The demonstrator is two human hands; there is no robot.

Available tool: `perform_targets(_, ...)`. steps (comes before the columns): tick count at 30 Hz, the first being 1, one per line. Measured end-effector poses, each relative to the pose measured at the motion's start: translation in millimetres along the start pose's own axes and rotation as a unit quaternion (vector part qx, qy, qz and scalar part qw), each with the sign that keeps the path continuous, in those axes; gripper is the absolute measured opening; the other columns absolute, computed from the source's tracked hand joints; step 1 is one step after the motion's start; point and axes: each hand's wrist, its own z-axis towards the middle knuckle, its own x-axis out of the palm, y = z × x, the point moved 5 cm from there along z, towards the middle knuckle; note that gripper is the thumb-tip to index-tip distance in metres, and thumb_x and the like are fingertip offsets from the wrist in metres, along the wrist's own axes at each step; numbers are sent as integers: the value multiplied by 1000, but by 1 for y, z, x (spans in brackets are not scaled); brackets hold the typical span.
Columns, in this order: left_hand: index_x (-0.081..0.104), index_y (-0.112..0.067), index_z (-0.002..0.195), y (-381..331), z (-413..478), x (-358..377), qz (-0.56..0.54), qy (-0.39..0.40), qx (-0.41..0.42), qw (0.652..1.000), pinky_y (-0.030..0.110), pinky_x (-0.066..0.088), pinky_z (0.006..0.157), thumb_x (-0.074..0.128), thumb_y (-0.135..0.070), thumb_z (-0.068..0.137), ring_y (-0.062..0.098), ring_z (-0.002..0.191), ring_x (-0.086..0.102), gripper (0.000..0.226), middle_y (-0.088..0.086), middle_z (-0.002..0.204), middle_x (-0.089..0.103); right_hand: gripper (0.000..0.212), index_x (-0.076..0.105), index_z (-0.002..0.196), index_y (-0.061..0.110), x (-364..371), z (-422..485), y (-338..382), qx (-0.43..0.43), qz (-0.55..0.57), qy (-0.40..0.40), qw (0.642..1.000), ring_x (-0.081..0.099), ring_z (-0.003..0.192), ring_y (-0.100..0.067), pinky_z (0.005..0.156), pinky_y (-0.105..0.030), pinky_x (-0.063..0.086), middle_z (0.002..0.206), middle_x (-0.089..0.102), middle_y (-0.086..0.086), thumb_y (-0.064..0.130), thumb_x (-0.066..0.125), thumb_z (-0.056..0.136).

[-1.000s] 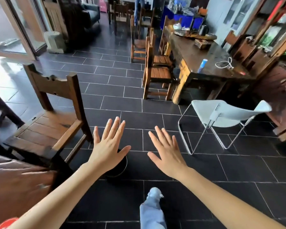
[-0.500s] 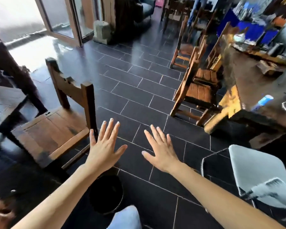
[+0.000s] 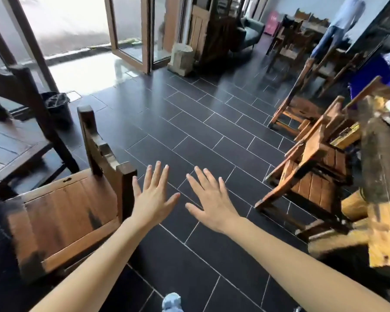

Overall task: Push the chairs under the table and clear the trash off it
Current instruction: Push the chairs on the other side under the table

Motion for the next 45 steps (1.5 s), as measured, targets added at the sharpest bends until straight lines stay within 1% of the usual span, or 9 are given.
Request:
perform_targets(10,-7,-25,151,109,85,-1,-23,-17,-236,971,53,-13,114,32,-56,94,17,145,-20,76,-2,159,-19,72,5,153,28,-1,213,48,-205,-4,32,978,-12,148,-19,117,-52,-2,161,-10,2,48,44,95)
perform_targets(14,25,-21,149,157,141,31,-129,63,-335,931,50,10,117,41,-56,92,22,148,5,69,3,160,8,71,5,153,30,4,308,73,-307,-10,60,950,-14,147,-18,117,-50,-4,161,-10,4,46,44,96)
perform_targets(17,63,-17,117,172,161,48,-177,61,-405,895,37,35,108,52,-50,88,24,131,36,46,5,136,45,69,7,152,29,14,382,88,-357,-31,93,929,-11,148,-19,117,-50,-1,162,-8,2,47,44,96)
perform_targets(21,61,-30,81,156,151,48,-173,-76,-492,850,29,47,84,60,-34,80,16,115,43,5,-6,107,53,67,13,152,27,26,457,111,-396,-55,131,907,-8,148,-22,117,-53,3,162,-5,0,46,44,96)
perform_targets(24,57,-28,61,152,148,43,-234,-158,-577,766,28,42,65,68,-27,69,11,97,51,14,-11,83,59,64,19,150,25,39,484,137,-434,-64,176,881,-7,148,-23,117,-56,2,162,-2,-1,44,46,95)
perform_targets(29,59,-24,68,169,134,46,-373,-285,-653,595,25,39,61,68,-22,81,21,82,62,17,-6,73,64,59,28,147,24,54,494,184,-498,-77,189,843,-5,148,-26,115,-60,3,161,5,-4,42,47,94)
perform_targets(35,57,-26,76,172,137,50,-320,-232,-693,602,22,34,53,60,-31,85,17,78,58,11,-8,78,63,57,36,142,20,77,539,161,-499,-248,192,808,-12,147,-27,111,-66,4,160,8,-6,44,47,92)
perform_targets(38,56,-26,78,162,143,42,-272,-243,-709,603,20,33,52,56,-29,88,14,75,56,10,-9,79,61,56,37,139,22,91,570,124,-453,-327,227,798,21,142,-27,110,-56,23,149,30,-7,44,48,89)
perform_targets(45,54,-23,84,145,162,36,-137,-291,-796,513,29,39,72,52,-15,88,19,77,55,9,-6,95,60,52,37,137,15,70,628,147,-514,-106,227,820,41,125,-29,93,-43,44,137,41,-10,41,50,94)
